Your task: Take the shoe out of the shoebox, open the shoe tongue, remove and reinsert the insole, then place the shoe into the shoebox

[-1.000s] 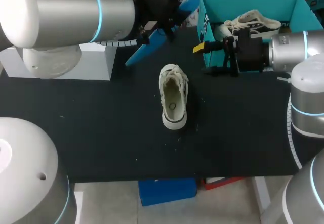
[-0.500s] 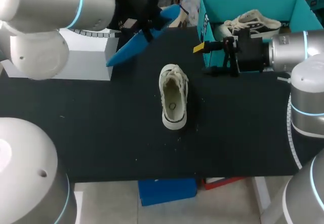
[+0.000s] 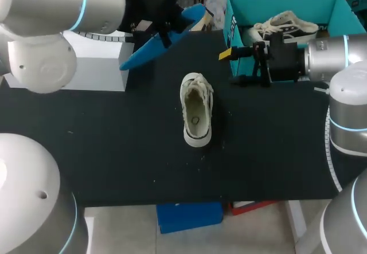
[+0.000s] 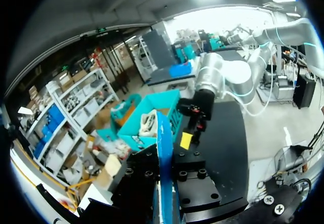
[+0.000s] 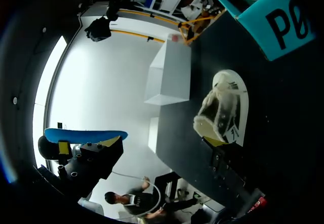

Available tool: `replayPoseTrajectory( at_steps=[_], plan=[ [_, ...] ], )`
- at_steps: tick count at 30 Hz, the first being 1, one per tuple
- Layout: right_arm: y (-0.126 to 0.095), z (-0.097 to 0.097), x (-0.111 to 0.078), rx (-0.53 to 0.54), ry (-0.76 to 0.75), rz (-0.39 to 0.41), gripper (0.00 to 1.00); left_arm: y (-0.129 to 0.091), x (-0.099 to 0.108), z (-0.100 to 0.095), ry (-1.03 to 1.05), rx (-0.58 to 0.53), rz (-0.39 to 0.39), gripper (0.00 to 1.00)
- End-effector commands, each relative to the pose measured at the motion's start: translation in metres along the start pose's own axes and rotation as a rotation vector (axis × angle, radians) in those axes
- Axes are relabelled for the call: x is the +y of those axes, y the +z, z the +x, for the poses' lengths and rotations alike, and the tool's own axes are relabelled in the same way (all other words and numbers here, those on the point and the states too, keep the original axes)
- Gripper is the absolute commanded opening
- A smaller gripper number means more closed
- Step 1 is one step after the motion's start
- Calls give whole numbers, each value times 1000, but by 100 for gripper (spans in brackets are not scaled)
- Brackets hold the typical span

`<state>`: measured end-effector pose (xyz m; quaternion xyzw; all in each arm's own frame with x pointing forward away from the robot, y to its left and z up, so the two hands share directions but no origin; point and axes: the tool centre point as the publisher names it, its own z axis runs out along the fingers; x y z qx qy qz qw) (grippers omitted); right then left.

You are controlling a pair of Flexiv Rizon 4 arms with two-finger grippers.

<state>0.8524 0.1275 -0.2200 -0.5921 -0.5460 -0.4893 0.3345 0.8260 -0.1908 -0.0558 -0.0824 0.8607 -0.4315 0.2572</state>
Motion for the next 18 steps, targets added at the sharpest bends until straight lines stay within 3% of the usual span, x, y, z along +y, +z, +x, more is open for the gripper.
replayPoseTrajectory(
  at_steps=[1, 10, 15, 18],
  plan=[
    [1, -1, -1, 2, 0, -4, 100, 11, 23, 24, 8, -19, 227, 0],
    [1, -1, -1, 2, 0, -4, 100, 26, 44, 18, -135, -7, 217, 0],
    [1, -1, -1, 2, 0, -4, 100, 29, 55, 16, -129, 6, 197, 0],
    [1, -1, -1, 2, 0, -4, 100, 28, 60, 18, -41, 1, 229, 0]
  ],
)
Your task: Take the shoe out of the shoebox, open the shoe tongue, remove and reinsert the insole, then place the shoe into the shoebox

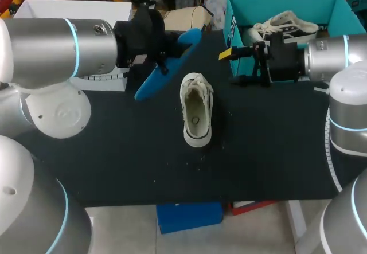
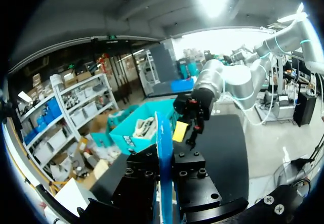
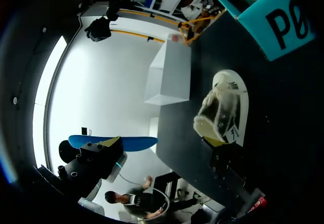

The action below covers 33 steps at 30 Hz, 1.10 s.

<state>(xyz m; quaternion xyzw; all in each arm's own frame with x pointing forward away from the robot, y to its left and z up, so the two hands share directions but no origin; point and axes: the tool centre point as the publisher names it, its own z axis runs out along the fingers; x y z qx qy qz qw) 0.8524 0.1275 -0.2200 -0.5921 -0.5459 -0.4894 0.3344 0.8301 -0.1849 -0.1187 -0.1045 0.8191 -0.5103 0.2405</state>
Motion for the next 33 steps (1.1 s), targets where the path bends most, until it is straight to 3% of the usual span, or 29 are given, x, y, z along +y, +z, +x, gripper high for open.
replayPoseTrajectory(
  at_steps=[1, 7, 22, 28, 33],
  plan=[
    [1, -1, -1, 2, 0, -3, 100, -4, 7, 1, 85, 14, 103, 0],
    [1, -1, -1, 2, 0, -3, 100, -12, 11, 11, 297, 17, 198, 0],
    [1, -1, -1, 2, 0, -3, 100, -12, 11, 11, 297, 17, 198, 0],
    [1, -1, -1, 2, 0, -3, 100, -13, 18, 39, 509, 27, 375, 0],
    [1, -1, -1, 2, 0, -3, 100, -15, 30, 60, 658, 70, 478, 0]
  ],
)
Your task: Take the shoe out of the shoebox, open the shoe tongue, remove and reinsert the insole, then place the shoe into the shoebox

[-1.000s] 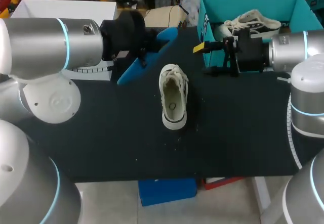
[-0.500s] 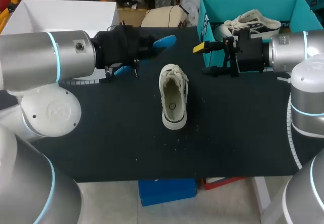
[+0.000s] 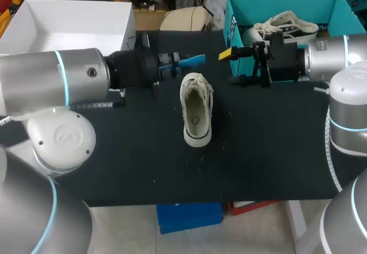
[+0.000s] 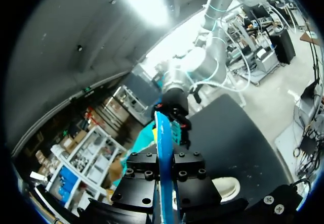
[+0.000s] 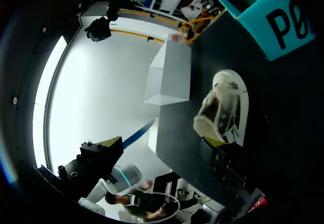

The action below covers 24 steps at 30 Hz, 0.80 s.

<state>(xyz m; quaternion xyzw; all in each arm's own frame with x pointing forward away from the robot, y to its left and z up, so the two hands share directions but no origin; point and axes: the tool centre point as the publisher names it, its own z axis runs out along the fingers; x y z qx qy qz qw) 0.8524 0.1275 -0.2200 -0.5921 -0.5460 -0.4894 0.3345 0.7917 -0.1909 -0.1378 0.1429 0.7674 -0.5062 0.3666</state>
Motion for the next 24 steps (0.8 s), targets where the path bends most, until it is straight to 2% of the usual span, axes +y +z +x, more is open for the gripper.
replayPoseTrajectory(
  at_steps=[1, 18, 19, 20, 24],
  plan=[
    [1, -1, -1, 2, 0, -3, 100, -9, 5, 26, 131, -14, 283, 0],
    [1, -1, -1, 2, 0, -3, 100, -9, 5, 29, 148, -11, 282, 0],
    [1, -1, -1, 2, 0, -3, 100, -9, 6, 31, 161, -13, 290, 0],
    [1, -1, -1, 2, 0, -3, 100, -9, 4, 35, 194, -14, 341, 0],
    [1, -1, -1, 2, 0, -3, 100, -11, -3, 47, 315, 26, 444, 0]
  ],
)
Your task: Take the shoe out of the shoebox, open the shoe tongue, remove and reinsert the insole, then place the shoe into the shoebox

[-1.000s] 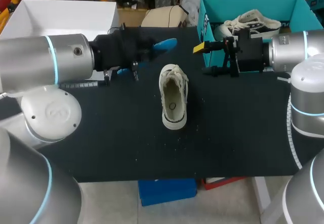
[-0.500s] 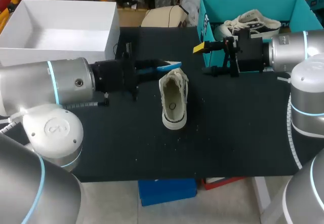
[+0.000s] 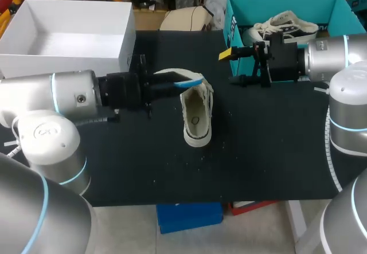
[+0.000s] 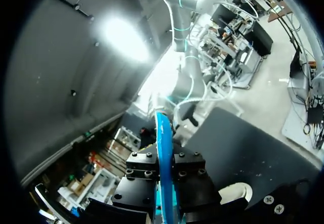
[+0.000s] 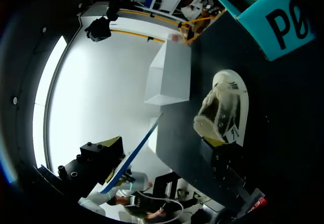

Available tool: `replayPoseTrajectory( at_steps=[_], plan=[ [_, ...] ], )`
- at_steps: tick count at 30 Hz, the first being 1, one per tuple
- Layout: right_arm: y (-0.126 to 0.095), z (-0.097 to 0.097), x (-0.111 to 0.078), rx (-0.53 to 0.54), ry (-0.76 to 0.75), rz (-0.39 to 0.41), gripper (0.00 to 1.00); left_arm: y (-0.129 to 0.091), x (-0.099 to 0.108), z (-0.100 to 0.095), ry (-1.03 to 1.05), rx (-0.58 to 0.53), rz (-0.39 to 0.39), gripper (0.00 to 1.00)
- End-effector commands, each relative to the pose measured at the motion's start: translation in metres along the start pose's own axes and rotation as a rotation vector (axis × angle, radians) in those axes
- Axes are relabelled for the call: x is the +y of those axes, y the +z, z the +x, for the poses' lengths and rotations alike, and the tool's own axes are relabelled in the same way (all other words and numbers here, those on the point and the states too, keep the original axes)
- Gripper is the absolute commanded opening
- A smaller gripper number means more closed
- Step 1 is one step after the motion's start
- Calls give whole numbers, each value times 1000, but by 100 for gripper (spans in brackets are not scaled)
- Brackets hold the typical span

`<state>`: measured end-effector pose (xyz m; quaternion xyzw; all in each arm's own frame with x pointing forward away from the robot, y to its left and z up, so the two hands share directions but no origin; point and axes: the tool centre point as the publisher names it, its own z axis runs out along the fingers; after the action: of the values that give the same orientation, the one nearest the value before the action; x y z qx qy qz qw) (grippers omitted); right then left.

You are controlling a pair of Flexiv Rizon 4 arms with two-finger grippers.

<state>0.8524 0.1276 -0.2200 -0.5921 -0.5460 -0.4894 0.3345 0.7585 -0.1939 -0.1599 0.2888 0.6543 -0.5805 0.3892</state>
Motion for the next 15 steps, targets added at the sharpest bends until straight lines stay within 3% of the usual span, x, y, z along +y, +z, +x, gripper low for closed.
replayPoseTrajectory(
  at_steps=[1, 7, 15],
  plan=[
    [1, -1, -1, 2, 0, -4, 100, -6, -3, 12, 113, 19, 138, 0],
    [1, -1, -1, 2, 0, -4, 100, -20, -14, 41, 260, 13, 363, 0],
    [1, -1, -1, 2, 0, -4, 100, -20, -14, 41, 260, 13, 363, 0]
  ],
)
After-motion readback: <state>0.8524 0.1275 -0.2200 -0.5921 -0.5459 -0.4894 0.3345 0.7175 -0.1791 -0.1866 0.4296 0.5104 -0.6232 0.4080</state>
